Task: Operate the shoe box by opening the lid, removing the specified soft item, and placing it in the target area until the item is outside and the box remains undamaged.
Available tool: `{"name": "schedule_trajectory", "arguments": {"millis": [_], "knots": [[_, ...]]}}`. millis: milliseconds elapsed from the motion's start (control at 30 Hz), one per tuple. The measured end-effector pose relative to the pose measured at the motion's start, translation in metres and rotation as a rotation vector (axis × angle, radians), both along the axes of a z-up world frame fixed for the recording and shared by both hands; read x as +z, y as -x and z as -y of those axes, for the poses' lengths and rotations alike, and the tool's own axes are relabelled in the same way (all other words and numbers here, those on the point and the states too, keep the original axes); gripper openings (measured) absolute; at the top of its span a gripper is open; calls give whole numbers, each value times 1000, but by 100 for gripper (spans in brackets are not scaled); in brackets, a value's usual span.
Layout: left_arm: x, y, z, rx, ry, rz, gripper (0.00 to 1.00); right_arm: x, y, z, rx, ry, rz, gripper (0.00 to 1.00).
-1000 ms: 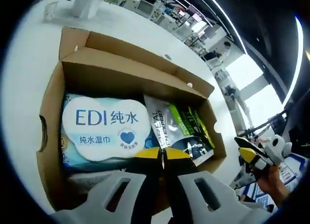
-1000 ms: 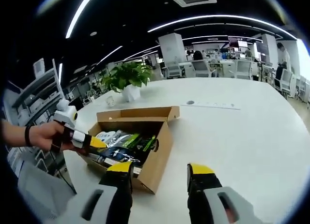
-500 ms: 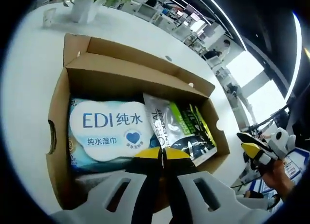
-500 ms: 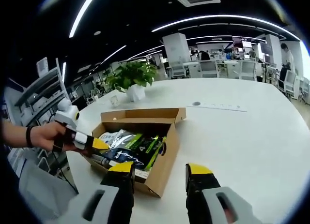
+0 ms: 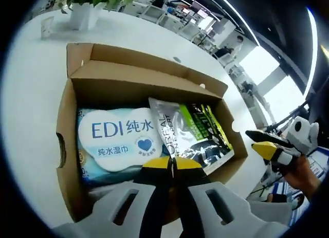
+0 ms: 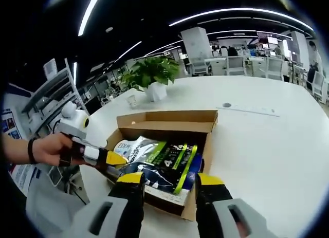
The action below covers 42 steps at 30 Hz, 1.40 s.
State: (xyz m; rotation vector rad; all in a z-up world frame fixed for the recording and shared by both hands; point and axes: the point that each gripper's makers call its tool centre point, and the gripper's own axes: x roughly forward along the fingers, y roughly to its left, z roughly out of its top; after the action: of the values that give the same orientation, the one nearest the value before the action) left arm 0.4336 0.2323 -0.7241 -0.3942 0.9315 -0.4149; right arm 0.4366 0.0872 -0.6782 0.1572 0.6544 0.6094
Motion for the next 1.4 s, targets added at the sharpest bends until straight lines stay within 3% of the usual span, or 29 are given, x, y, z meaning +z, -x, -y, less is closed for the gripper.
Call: {"name": "schedule_trajectory", "arguments": {"millis": [533, 667, 733, 1067, 1267, 1400], "knots": [[0, 0, -14, 6, -11, 3, 0, -17, -15, -32, 69, 51, -56, 36], [0, 1, -15, 1, -19, 6, 1, -31, -14, -32, 70, 105, -129, 36], [0, 1, -15, 0, -19, 6, 1, -38, -13, -32, 102, 172, -140, 35], [0, 1, -15, -4, -14, 0, 1, -51, -18, -38, 88, 190, -205, 35], [0, 2, -15, -2, -9, -3, 0, -54, -19, -37, 62, 193, -207, 27], [0, 3, -17, -3, -7, 0, 0, -50, -22, -31, -13, 134, -216, 15]]}}
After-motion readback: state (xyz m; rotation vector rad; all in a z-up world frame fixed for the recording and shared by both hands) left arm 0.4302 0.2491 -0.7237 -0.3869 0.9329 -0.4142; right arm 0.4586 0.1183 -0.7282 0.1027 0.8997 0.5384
